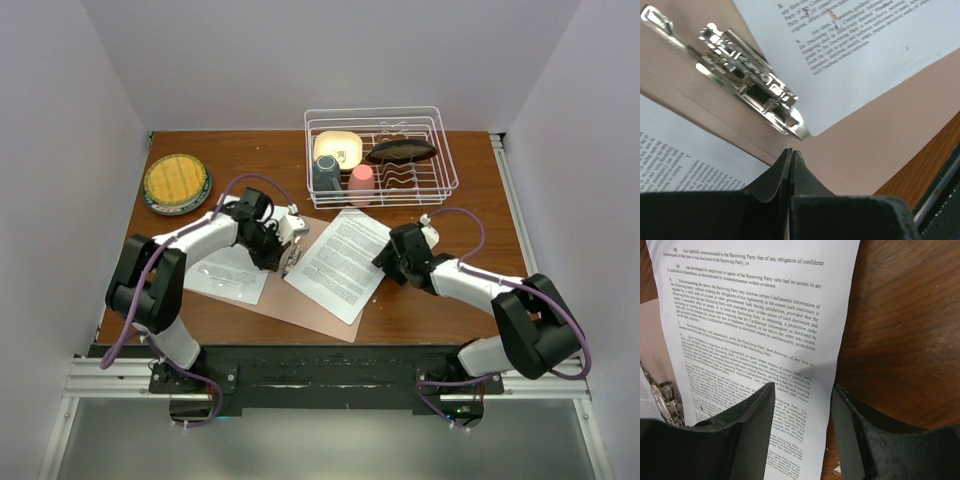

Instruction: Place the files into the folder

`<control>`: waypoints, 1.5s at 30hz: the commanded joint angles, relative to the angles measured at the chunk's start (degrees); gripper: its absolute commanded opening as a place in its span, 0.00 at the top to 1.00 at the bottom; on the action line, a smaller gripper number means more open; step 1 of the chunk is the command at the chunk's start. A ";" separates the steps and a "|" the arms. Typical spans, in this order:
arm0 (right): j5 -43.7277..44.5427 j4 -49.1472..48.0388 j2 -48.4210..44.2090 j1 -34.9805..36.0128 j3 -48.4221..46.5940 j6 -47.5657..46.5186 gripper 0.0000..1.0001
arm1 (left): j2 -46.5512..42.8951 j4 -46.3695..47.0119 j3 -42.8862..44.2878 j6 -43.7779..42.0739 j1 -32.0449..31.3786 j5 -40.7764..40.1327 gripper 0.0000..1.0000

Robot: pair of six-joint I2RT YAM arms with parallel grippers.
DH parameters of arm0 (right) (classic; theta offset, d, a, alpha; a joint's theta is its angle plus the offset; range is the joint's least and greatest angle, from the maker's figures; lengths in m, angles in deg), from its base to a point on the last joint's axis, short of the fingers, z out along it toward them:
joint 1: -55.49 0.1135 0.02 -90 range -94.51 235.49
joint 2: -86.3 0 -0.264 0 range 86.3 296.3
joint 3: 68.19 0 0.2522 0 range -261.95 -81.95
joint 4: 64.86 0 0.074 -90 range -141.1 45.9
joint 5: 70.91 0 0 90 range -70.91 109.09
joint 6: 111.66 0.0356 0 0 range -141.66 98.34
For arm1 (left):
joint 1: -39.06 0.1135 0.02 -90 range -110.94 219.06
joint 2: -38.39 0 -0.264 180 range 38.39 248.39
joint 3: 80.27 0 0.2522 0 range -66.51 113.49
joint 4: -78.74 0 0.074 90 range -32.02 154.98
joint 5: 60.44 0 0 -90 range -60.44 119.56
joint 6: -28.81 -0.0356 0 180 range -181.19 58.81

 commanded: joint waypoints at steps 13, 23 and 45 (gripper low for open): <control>-0.59 4.80 -0.86 0.10 4.33 0.26 0.84 | 8.16 7.82 3.73 2.48 2.13 -6.62 1.00; -0.50 7.79 -8.49 0.10 4.68 -3.70 1.00 | 7.55 7.65 2.85 2.22 2.13 -6.97 1.00; -8.77 9.20 1.68 0.19 -7.08 -19.95 1.00 | 6.32 6.68 0.65 2.31 2.13 -5.04 1.00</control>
